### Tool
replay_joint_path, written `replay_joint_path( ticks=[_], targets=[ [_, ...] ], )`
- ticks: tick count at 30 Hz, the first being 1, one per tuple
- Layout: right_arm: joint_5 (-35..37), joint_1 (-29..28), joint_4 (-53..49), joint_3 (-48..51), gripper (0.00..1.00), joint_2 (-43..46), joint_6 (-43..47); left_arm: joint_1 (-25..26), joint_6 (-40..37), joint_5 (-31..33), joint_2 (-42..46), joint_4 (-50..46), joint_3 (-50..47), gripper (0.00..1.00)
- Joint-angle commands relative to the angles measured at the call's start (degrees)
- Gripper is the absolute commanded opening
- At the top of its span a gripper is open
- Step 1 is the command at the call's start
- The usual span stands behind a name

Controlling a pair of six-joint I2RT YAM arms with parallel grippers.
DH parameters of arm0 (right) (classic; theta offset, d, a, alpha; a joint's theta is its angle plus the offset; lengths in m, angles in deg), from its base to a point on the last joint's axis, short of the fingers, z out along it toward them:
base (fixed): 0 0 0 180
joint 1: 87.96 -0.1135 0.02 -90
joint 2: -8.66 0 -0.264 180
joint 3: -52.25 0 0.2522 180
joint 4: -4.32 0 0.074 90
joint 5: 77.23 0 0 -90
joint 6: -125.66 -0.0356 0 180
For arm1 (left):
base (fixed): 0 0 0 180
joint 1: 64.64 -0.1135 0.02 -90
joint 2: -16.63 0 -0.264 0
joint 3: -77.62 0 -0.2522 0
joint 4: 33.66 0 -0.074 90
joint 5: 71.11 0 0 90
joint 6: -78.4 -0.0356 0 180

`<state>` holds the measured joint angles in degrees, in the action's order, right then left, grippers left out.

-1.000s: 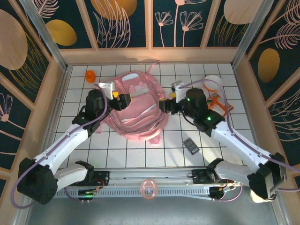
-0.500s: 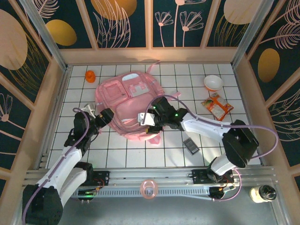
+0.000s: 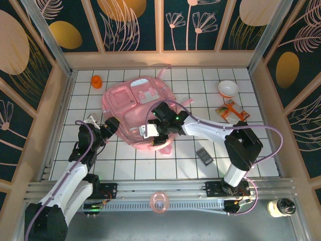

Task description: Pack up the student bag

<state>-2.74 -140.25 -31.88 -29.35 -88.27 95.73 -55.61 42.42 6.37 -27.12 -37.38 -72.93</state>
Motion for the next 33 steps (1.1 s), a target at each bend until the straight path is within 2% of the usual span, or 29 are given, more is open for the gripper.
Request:
replay_joint_path(
  ticks=[1,4,9,16,18,20,21,24,27,30,33],
  targets=[
    [-2.95,-0.92,-5.0,-1.55,0.74,0.79,-0.88,-0.33,1.44,1.05,0.45,1.96,-0.82,0.76],
    [-2.97,-1.67,-6.49,-2.38,0.75,0.04,-0.98,-0.36,1.88,0.94,0.58,1.55,-0.55,0.75],
    [0.94,-2.6,-7.63,-3.24,0.76,-2.64,-2.72,-0.34,2.36,1.6,0.45,1.46,-0.48,0.75],
    [1.17,-0.28,1.53,-2.57,0.76,-7.31,-5.76,-0.32,-0.52,0.36,-0.97,-0.44,2.24,0.74],
    [3.43,0.07,3.76,-2.12,0.75,-9.22,-6.98,-0.32,-1.74,0.57,-1.24,-1.62,3.18,0.74],
    [5.48,0.4,5.51,-0.86,0.69,-10.64,-7.14,-0.34,-2.23,1.57,-1.19,-2.13,3.3,0.74],
    [6.64,0.51,6.22,0.01,0.63,-11.0,-7.21,-0.32,-2.3,2.07,-1.25,-2.13,3.15,0.74],
    [7.35,0.85,3.36,-0.1,0.26,-10.08,-6.33,-0.35,-3.14,2.75,-2.01,-2.74,3.41,0.72],
    [5.03,1.22,-0.51,-0.98,0.0,-5.35,-4.02,-0.3,-4.89,2.89,-3.56,-4.6,4.91,0.71],
    [1.51,2.14,-4.04,-1.44,0.0,1.33,0.03,-0.36,-7.85,2.76,-4.33,-6.2,6.69,0.71],
    [-3.76,5.6,-8.42,-3.97,0.0,6.62,2.03,-0.29,-9.06,1.64,-3.86,-5.3,7.11,0.72]
  ],
)
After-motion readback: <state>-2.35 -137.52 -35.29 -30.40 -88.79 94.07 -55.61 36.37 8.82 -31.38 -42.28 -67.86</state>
